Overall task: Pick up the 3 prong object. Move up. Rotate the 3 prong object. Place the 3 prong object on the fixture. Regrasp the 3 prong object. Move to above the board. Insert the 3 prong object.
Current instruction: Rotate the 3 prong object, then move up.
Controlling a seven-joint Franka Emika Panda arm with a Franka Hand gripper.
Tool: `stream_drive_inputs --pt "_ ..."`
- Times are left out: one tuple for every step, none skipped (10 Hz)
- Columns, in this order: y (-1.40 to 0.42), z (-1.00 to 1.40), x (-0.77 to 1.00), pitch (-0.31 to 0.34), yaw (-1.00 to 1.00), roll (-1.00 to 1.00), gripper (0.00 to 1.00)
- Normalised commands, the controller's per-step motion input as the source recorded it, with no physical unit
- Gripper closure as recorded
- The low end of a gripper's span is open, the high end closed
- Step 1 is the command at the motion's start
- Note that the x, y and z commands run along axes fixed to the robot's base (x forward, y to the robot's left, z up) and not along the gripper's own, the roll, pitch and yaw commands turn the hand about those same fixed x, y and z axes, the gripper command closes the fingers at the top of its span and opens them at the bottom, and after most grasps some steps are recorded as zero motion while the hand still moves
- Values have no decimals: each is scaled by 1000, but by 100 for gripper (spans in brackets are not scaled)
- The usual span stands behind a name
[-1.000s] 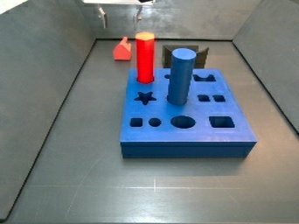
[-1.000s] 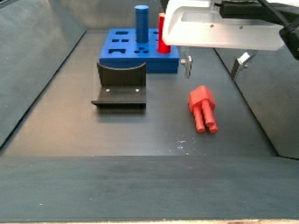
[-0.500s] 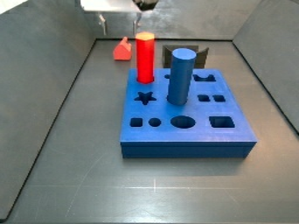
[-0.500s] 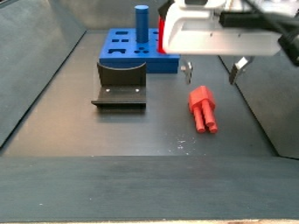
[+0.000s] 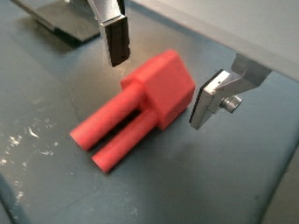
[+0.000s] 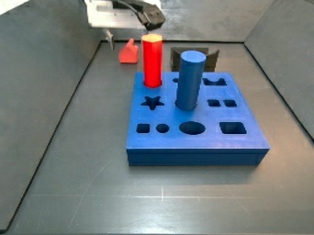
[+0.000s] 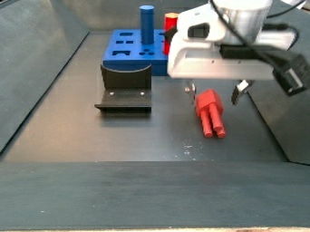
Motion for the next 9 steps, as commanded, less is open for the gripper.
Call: stream_drive_inputs --pt "8 -637 40 -41 -8 -27 0" --pt "8 -445 36 -46 -2 -33 0" --pt "8 -371 35 -51 0 -34 0" --pt "7 -225 32 -55 4 -38 0" --pt "0 0 0 0 0 0 100" --pt "0 833 0 0 0 0 100" --pt "-2 818 -10 8 0 -2 100" --pt "-4 735 -30 25 -1 -3 100" --pt "0 623 -26 38 -3 -2 100"
